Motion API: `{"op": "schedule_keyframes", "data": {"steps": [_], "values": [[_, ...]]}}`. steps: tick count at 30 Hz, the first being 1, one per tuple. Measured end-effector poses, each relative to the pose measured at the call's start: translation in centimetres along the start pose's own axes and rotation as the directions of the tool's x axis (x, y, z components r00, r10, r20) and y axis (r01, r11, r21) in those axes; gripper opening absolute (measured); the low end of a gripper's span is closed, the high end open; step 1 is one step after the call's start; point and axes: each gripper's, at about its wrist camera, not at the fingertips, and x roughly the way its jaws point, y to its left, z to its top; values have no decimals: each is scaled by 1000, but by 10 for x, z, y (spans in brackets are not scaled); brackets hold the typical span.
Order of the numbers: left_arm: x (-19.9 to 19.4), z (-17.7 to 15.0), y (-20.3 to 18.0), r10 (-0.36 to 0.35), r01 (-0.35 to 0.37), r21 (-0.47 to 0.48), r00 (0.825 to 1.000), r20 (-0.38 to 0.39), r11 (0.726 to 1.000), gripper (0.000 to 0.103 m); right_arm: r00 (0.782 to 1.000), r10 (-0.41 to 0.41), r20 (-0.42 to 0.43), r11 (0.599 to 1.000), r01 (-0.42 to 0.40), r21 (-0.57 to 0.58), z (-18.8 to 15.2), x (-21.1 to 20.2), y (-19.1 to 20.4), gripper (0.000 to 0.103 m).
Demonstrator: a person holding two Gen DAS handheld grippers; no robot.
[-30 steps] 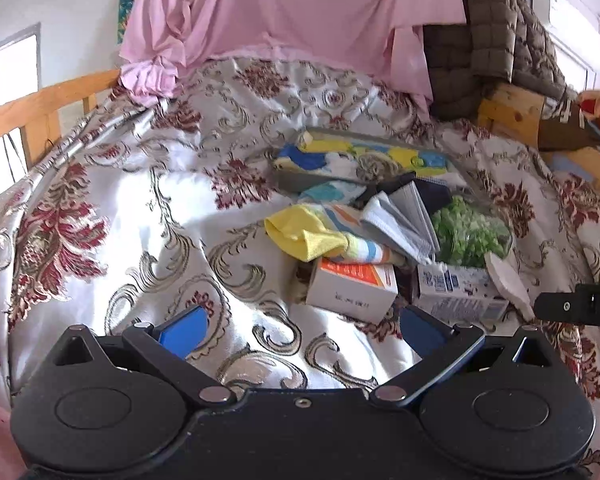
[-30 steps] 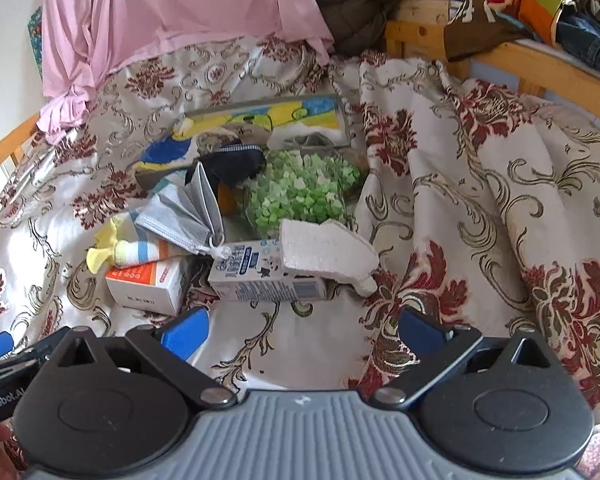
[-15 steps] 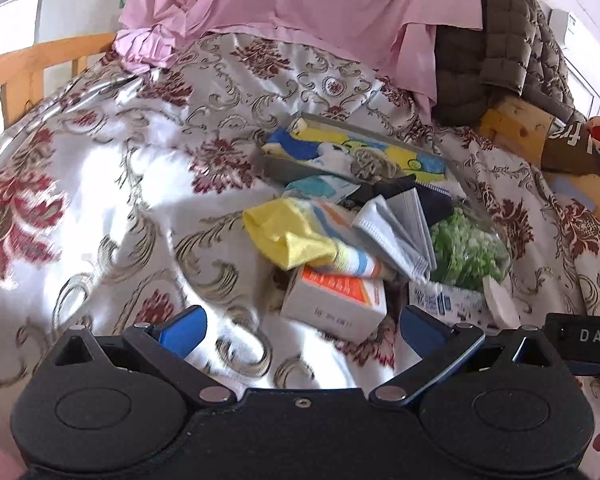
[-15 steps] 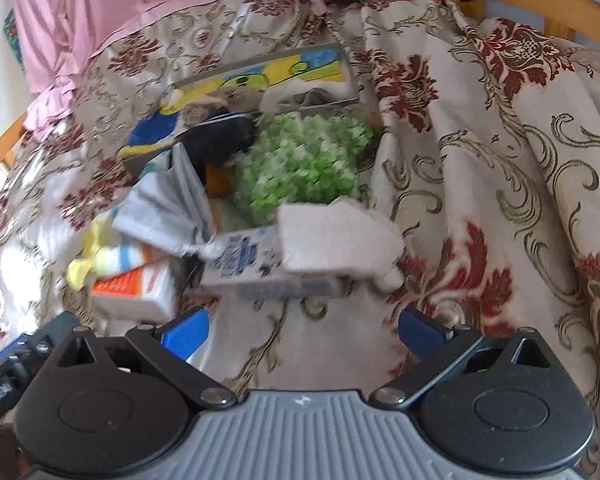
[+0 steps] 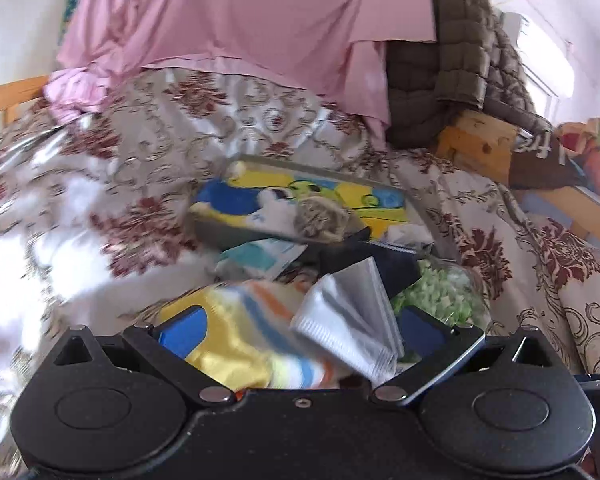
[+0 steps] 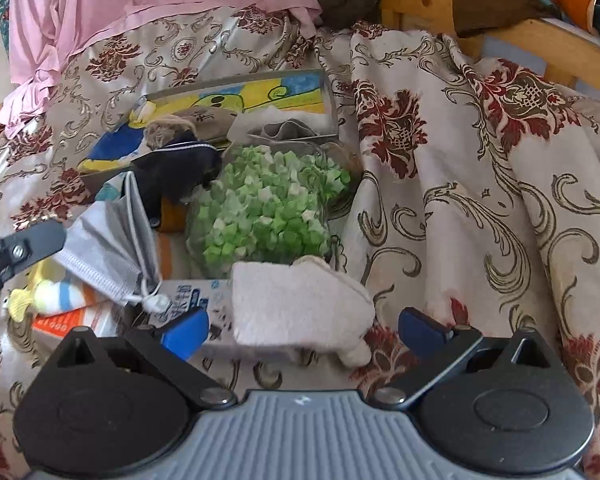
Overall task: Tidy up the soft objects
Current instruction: 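Grasp the grey face mask with the left gripper while the right gripper grasps the white terry cloth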
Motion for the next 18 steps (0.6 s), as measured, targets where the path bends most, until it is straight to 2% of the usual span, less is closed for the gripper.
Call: {"op": "schedule_keyframes", "data": {"steps": [4,9,13,14,16,17,18], "values": [[29,10,-1,-103,104,37,994,-35,994,102,999,-38,39,999,38,-6,2,11,4,103],[56,10,8,-195,194,-12,978,-74,981,97,997,-61,46,995,64,-71,-2,17,16,102],[66,4,14,-242,235,-68,963,-121,970,83,992,-120,38,986,123,-108,-4,18,21,97],[66,2,14,-253,245,-74,960,-124,967,78,991,-132,31,985,134,-104,-4,19,20,92],[65,-1,11,-271,265,-66,955,-119,962,69,992,-123,30,989,125,-84,-4,18,17,90],[64,-3,9,-275,270,-55,954,-121,961,63,992,-120,34,989,122,-78,-4,17,15,88],[63,-4,7,-282,279,-42,951,-124,959,53,992,-120,40,990,123,-75,-4,15,15,85]]}}
